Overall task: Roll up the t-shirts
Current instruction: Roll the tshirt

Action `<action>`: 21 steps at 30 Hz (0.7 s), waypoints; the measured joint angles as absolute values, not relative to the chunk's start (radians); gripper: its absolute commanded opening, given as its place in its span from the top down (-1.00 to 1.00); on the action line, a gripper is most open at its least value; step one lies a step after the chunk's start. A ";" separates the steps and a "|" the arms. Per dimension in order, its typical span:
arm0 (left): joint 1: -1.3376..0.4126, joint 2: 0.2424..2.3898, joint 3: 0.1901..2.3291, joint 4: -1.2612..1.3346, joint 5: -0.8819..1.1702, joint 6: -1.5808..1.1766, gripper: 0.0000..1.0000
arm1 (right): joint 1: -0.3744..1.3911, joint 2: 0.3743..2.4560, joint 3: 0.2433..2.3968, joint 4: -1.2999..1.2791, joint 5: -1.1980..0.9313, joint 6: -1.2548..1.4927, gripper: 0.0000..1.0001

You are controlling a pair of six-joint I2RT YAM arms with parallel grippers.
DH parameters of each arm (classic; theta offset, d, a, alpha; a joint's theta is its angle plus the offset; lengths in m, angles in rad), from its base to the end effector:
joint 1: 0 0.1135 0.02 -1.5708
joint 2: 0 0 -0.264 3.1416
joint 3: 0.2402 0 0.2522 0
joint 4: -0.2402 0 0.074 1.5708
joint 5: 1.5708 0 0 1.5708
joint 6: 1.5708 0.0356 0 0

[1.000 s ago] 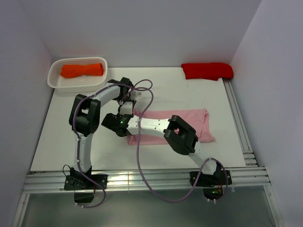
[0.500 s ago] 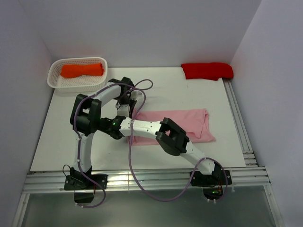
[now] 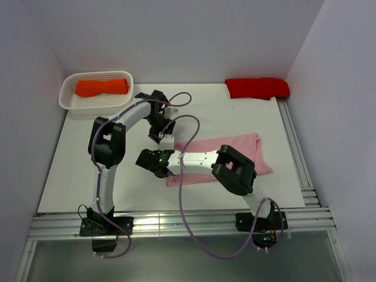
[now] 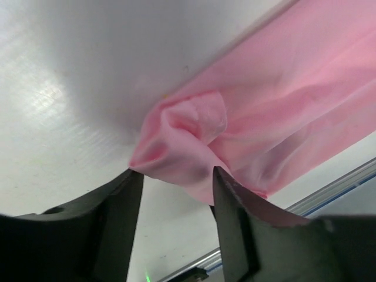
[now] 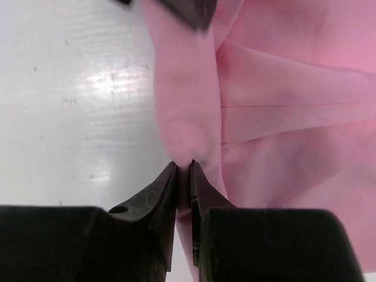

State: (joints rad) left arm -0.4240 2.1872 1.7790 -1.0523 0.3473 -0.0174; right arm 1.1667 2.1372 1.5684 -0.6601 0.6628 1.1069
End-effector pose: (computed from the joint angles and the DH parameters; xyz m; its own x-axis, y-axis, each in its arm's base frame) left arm 0.3898 -0.1892 0.1799 -0.9131 0.3942 -0.1042 0.4052 0.8486 -0.3402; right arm 0.1910 0.3910 0.1587 -0.7414 0.0592 -0.6685 0.0433 0.9982 0.0405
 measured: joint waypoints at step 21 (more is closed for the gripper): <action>-0.234 1.992 1.530 -0.934 0.701 0.093 -0.39 | 0.938 1.806 0.620 0.640 0.180 1.451 1.00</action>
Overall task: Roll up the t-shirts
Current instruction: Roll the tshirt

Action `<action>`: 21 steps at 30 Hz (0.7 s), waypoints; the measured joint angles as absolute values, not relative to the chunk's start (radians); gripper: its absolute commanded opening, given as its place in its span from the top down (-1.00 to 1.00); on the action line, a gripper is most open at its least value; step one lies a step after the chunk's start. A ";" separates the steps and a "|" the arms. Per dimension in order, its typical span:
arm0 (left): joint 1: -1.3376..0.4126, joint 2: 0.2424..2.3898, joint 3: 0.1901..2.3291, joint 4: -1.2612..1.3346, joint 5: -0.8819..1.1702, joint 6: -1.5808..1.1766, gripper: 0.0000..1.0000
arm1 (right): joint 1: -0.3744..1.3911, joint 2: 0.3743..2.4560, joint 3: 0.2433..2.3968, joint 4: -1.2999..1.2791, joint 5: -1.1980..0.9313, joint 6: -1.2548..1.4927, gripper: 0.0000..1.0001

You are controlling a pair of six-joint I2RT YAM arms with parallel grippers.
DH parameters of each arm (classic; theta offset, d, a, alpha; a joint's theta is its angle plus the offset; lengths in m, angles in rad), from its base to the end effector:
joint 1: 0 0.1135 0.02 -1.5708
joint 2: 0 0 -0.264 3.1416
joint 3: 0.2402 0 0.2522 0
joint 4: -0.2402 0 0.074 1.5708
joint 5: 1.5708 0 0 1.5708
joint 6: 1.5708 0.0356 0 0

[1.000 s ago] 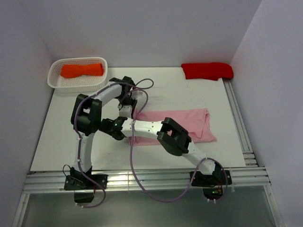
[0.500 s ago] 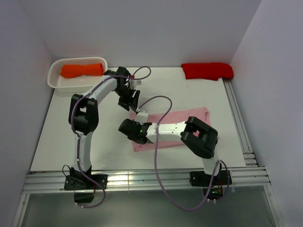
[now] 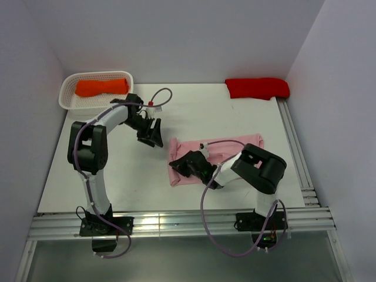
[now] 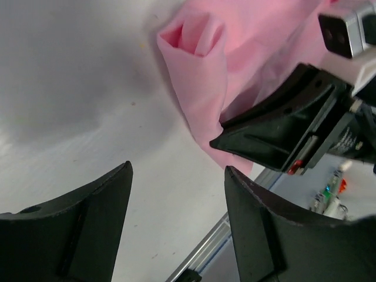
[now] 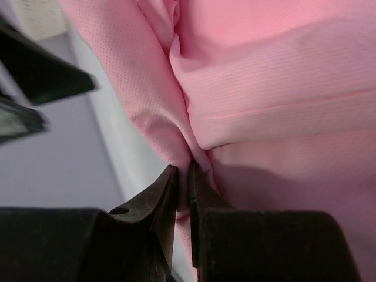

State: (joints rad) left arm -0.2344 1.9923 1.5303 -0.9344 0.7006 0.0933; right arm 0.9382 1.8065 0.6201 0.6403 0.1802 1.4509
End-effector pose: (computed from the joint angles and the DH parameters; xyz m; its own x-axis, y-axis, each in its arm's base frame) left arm 0.3756 -0.1133 0.1992 -0.9271 0.2946 -0.2319 0.3744 0.6931 -0.6160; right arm 0.1957 0.2562 0.1090 -0.7346 0.6500 -0.1946 0.2208 0.5002 0.8373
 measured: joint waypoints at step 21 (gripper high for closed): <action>-0.294 2.053 1.308 -0.514 0.854 -0.086 -0.05 | 0.905 2.022 0.502 1.232 0.030 1.691 1.00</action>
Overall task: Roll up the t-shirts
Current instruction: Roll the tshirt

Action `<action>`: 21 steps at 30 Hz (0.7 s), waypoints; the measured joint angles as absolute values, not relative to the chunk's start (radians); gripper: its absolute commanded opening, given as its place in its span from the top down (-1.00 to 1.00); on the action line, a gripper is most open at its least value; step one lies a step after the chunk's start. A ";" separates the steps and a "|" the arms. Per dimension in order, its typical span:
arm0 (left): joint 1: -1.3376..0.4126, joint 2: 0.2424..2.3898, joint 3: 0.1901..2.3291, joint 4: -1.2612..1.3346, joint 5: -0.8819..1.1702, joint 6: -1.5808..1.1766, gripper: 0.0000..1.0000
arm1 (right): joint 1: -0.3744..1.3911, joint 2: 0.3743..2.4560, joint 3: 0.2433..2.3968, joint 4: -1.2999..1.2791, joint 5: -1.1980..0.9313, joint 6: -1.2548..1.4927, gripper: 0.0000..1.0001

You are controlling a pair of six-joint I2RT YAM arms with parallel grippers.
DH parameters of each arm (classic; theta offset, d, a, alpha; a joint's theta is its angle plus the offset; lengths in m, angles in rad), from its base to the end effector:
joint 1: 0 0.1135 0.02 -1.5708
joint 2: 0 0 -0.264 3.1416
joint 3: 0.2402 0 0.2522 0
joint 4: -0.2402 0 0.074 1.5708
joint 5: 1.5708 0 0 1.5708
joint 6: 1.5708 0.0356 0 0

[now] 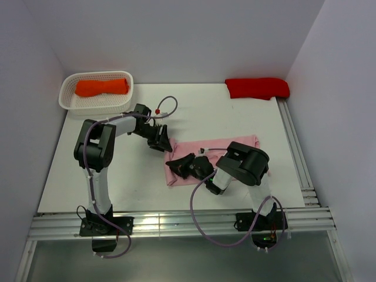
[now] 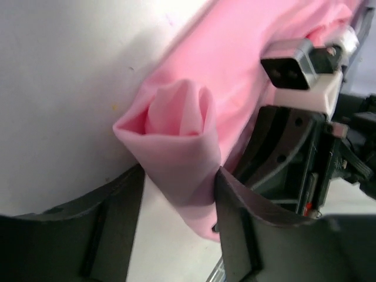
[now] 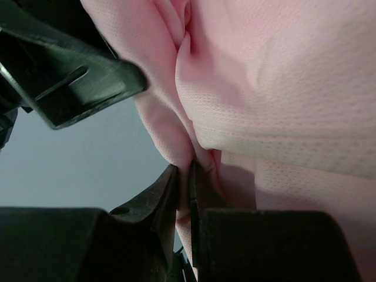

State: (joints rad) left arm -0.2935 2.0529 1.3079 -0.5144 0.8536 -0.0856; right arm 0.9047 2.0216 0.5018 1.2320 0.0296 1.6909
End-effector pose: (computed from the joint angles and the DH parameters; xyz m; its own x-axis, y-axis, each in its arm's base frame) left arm 0.3684 -0.1394 0.1327 -0.9430 0.2263 -0.2439 0.3318 0.5838 -0.7410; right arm 0.1939 0.2451 0.0784 -0.7418 0.6621 0.1065 0.2662 0.1449 0.9530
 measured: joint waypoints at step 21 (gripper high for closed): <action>-0.416 2.081 1.475 -0.685 0.465 -0.115 0.99 | 0.976 1.742 0.778 0.259 0.181 1.404 0.38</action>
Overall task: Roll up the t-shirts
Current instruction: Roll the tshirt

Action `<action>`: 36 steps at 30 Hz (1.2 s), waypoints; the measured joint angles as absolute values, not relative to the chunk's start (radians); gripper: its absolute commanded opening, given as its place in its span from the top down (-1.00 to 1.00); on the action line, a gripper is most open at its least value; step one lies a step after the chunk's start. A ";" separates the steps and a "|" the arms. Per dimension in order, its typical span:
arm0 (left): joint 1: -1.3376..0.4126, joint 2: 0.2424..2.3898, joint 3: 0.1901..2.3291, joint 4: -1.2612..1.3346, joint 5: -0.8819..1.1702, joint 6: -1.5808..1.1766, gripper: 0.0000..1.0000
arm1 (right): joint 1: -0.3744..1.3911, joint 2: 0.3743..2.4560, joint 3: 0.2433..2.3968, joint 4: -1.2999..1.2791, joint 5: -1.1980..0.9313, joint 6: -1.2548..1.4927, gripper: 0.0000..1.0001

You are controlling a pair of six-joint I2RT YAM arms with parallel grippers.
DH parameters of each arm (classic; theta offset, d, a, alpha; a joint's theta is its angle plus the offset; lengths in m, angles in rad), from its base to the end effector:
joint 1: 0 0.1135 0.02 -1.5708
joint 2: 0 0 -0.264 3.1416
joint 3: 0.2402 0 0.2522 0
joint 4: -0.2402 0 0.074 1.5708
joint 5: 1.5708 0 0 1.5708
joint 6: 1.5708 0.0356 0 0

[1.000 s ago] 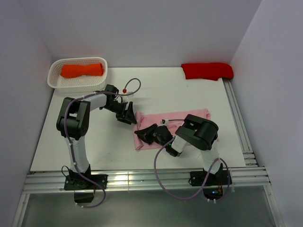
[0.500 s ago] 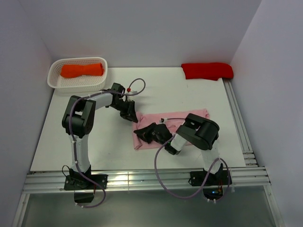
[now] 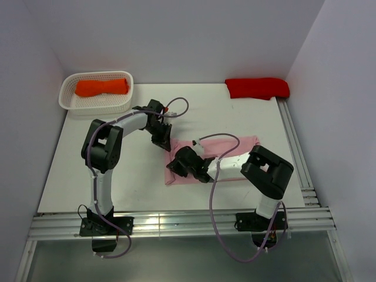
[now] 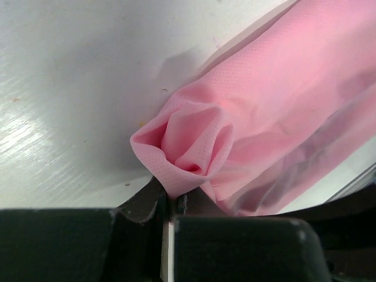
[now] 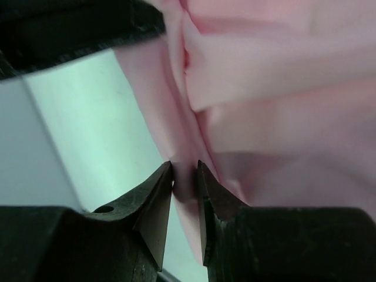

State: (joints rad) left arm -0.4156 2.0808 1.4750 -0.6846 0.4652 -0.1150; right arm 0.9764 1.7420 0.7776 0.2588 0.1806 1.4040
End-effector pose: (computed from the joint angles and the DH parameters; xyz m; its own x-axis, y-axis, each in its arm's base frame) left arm 0.3720 -0.1816 0.1521 -0.9278 0.2973 -0.2254 0.3704 0.8070 -0.4600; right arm 0.1940 0.2755 0.1358 -0.7885 0.5658 -0.2412 0.2355 0.6401 0.7313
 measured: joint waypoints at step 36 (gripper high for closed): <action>-0.517 2.138 1.626 -0.889 0.215 -0.094 0.99 | 1.273 1.679 1.127 -0.482 0.470 1.304 0.09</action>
